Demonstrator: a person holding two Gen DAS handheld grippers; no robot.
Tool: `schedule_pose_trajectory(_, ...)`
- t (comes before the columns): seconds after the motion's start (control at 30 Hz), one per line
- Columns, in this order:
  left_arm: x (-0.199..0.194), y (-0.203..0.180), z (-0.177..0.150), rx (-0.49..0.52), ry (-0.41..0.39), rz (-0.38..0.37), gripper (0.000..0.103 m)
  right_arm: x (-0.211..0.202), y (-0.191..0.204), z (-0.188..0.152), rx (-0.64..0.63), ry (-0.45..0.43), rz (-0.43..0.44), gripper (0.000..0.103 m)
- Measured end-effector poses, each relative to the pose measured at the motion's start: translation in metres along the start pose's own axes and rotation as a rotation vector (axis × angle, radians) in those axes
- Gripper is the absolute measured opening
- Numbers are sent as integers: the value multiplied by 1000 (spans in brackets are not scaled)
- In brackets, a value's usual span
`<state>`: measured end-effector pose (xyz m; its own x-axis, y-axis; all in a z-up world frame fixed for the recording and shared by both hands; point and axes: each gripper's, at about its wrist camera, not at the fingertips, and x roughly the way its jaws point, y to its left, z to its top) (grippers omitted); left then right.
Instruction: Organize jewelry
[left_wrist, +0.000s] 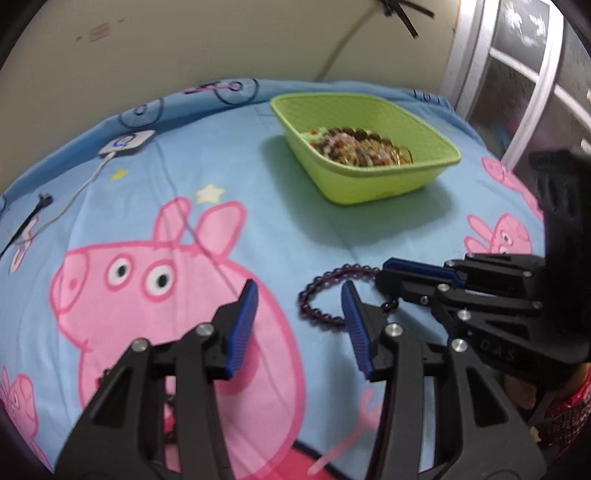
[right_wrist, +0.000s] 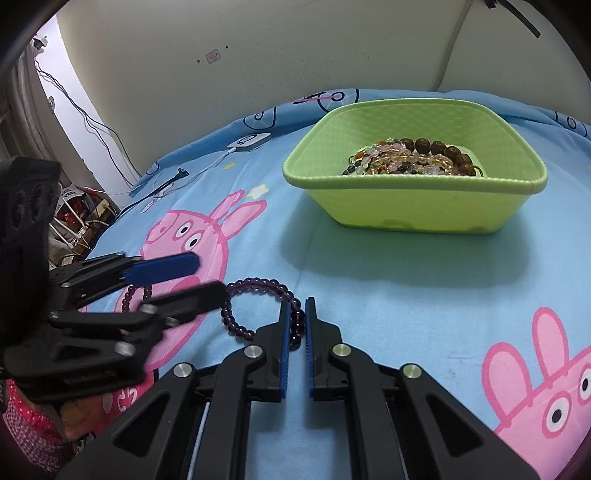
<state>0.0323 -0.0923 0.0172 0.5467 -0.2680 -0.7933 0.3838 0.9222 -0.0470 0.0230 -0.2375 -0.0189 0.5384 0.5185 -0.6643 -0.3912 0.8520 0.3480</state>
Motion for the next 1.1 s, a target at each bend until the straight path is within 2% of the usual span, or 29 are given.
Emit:
schedule_pose_trajectory(0.07, 9, -6, -1, 24, 32, 6, 44, 0, 1, -1, 0, 0, 4, 0)
schedule_pose_trajectory(0.13, 12, -11, -4, 48, 18, 5, 33, 0, 2, 0, -10, 3, 24, 0)
schedule_pose_trajectory(0.2, 11, -13, -3, 46, 27, -30, 6, -2, 5, 0, -29, -10, 41, 0)
schedule_pose_trajectory(0.33, 5, -14, 1, 23, 14, -59, 6, -11, 12, 4, -50, -64, 61, 0)
schedule_pose_trajectory(0.4, -2, -12, 8, -3, -4, -99, 6, -20, 12, 11, -38, -88, 88, 0)
schedule_pose_trajectory(0.6, -31, -18, 50, -8, -93, -166, 6, -52, 1, 50, -11, -193, 129, 0)
schedule_pose_trajectory(0.77, -31, -31, 107, 5, -159, -149, 7, -58, -28, 92, 40, -280, 69, 0)
schedule_pose_trajectory(0.83, -16, -33, 127, -2, -172, -109, 14, -48, -48, 105, 66, -289, 28, 0)
schedule_pose_trajectory(0.87, -2, -32, 137, -7, -164, -76, 25, -38, -60, 111, 97, -262, -16, 0)
schedule_pose_trajectory(0.9, 9, -28, 141, -22, -149, -50, 25, -33, -70, 112, 134, -243, -51, 0)
schedule_pose_trajectory(0.93, 17, -20, 143, -59, -121, -37, 25, -32, -80, 110, 183, -235, -53, 0)
schedule_pose_trajectory(0.97, 18, -10, 141, -103, -111, -70, 25, -35, -84, 105, 203, -245, -28, 0)
schedule_pose_trajectory(1.03, 9, 7, 129, -145, -144, -111, 25, -48, -86, 91, 204, -284, -12, 0)
schedule_pose_trajectory(1.1, -1, 23, 111, -161, -164, -85, 25, -55, -82, 76, 198, -283, 1, 0)
